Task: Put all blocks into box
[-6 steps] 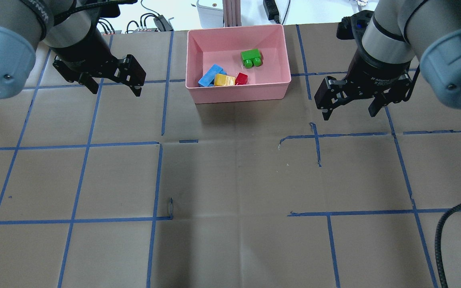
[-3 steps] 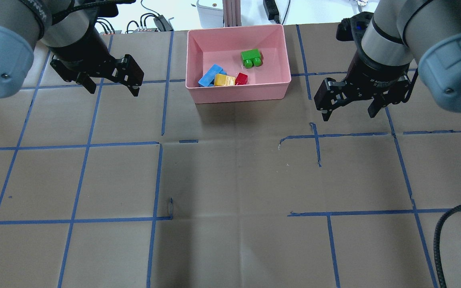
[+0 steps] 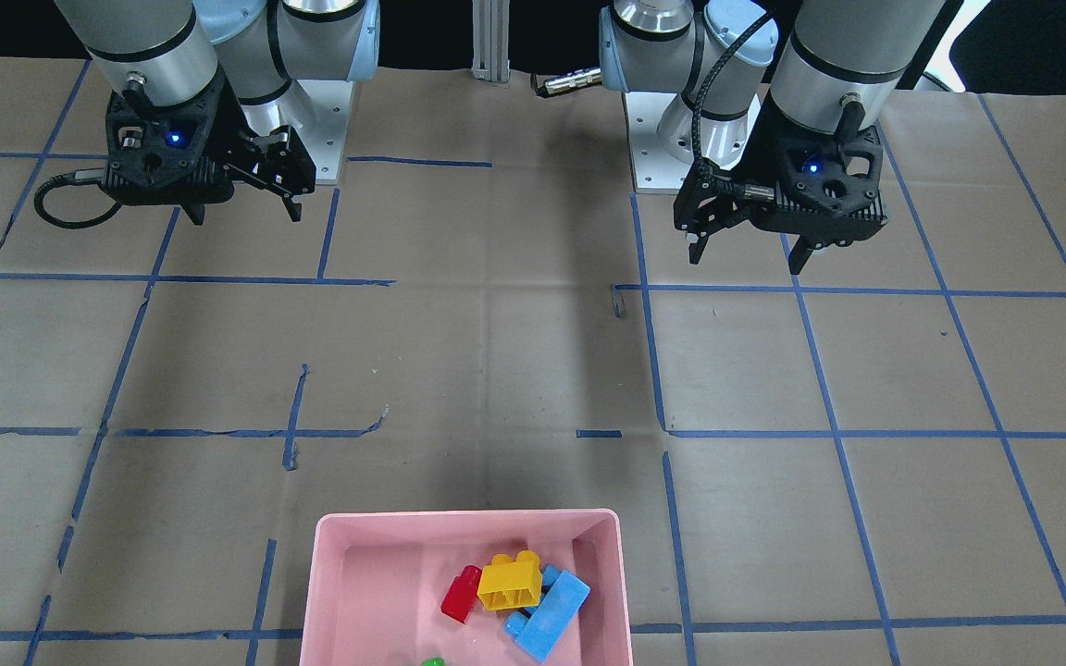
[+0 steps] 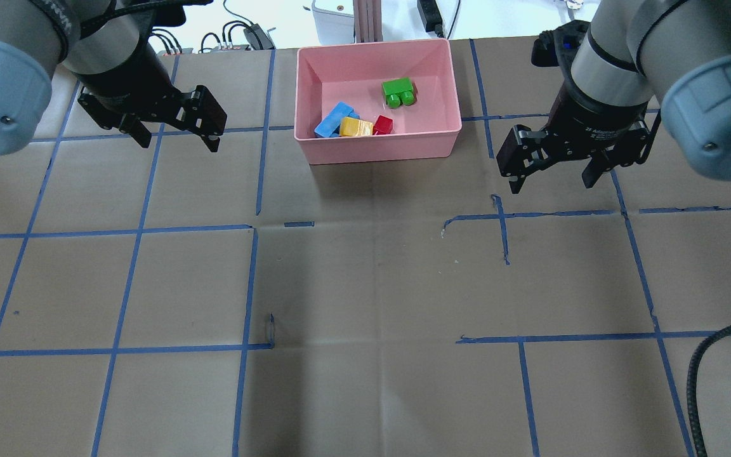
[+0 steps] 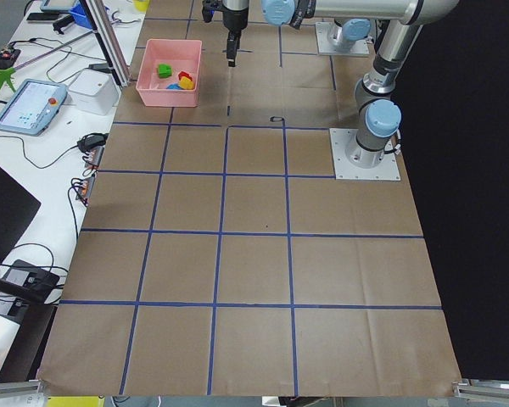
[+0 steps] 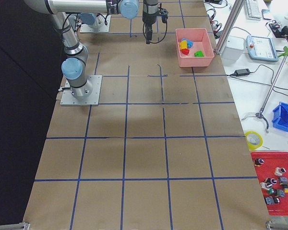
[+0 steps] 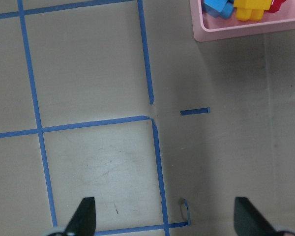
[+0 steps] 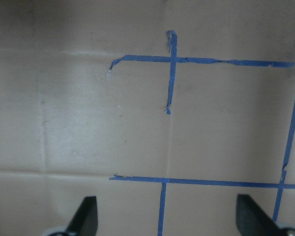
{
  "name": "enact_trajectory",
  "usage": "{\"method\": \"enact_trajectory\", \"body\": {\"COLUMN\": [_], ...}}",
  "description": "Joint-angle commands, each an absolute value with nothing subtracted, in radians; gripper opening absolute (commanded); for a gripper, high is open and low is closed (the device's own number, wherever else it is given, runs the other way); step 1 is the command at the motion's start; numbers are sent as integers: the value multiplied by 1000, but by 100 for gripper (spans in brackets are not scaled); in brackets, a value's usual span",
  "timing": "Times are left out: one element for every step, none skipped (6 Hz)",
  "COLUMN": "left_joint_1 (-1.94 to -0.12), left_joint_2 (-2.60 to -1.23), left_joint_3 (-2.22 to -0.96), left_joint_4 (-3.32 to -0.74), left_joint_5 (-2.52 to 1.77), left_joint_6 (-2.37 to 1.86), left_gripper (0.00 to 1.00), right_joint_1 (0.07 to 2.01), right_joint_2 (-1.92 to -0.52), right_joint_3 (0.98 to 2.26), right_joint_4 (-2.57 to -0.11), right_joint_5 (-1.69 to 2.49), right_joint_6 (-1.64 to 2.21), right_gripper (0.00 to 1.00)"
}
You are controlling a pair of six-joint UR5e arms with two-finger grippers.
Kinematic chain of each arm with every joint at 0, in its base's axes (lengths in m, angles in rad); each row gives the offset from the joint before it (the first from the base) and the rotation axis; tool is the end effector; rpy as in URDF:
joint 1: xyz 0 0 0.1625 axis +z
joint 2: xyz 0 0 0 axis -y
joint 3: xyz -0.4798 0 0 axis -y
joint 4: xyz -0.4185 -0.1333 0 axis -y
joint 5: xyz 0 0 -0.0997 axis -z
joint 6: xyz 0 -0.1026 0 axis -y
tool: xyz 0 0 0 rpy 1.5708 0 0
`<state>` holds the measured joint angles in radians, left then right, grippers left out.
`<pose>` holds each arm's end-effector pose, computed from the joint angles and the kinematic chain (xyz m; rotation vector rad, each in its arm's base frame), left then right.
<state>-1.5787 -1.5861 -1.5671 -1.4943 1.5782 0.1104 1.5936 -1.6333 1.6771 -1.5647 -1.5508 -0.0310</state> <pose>-0.1367 -0.5309 0.5415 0.1846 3.1238 -0.1008 0.1463 -0.4794 0.5156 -0.0832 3.1193 0.0777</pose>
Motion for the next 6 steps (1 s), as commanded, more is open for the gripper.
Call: {"method": "enact_trajectory", "body": {"left_joint_1": [-1578,-1578,-1578,-1578,-1578,-1578], "left_joint_2": [-1586,-1586,-1586,-1586,-1585,-1585], "left_joint_3": [-1572,-1569,-1574,-1574,-1578,-1580], "left_joint_4": [-1493,-1493,-1493,-1493,-1493,-1493], "left_joint_5": [1578,1578,1578,1578,1578,1578], "left_joint_6": [110,110,110,110,110,112], "left_gripper": [100,100,100,100,100,100], "right_joint_1": [1595,1595,1595,1595,1595,1595], "right_joint_2": [-1634,-1632,-1632,-1631,-1631,-1631], "right_joint_3": [1677,1675,1675,1668,1663,1664], "right_joint_4": [-1565,-1566,-1568,-1568,-1566,-1568], "right_joint_5": [-1551,-1549,-1549,-1549,-1549,-1549], "right_joint_6": [-31,-31,-31,-31,-31,-31], "right_gripper": [100,100,100,100,100,100]}}
